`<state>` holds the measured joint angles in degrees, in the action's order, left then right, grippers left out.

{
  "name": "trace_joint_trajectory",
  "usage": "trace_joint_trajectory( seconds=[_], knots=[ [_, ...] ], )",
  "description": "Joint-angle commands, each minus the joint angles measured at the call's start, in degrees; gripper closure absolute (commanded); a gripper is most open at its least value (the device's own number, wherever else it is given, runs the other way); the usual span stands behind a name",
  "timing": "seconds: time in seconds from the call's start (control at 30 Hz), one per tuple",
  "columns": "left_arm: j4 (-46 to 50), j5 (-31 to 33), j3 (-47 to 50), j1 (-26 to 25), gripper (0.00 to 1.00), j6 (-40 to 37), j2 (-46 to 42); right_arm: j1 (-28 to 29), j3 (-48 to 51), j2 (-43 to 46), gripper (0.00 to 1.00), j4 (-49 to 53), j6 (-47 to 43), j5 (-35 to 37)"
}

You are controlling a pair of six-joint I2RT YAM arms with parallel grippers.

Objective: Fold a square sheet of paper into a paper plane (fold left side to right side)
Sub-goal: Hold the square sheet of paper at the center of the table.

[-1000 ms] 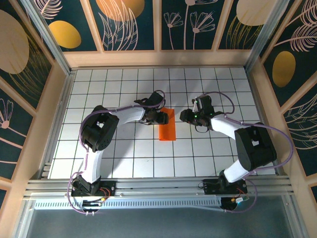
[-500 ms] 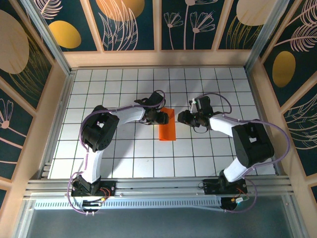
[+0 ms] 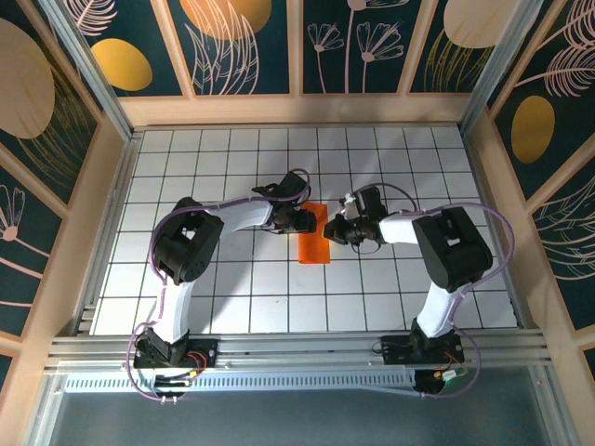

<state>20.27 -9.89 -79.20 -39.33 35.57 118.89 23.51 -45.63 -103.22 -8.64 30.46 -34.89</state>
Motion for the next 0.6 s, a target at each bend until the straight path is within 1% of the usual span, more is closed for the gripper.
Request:
trace_joint_trajectory(
  seconds=[0.0,0.2,0.3,0.43,0.57],
  knots=[
    [-3.7,1.4,1.9,-0.8,0.46,-1.0,7.8,0.6,-1.1,-1.5,1.0,-1.2,0.1,-0.8],
    [-3.6,2.5,2.1,-0.8,0.46,-1.1,7.2,0.6,-0.2,-2.4,1.0,1.6,-1.2,2.4],
    [-3.7,4.5,2.5,-0.8,0.45,-1.0,5.9,0.6,0.2,-2.9,1.0,3.5,-2.2,4.4],
    [-3.7,7.7,3.1,-0.7,0.42,-0.9,2.4,0.6,0.7,-3.5,1.0,5.2,-3.2,6.1],
    [-4.0,10.0,4.3,-0.2,0.36,-0.7,-2.5,0.6,0.6,-3.8,1.0,6.8,-3.9,7.6]
  ],
)
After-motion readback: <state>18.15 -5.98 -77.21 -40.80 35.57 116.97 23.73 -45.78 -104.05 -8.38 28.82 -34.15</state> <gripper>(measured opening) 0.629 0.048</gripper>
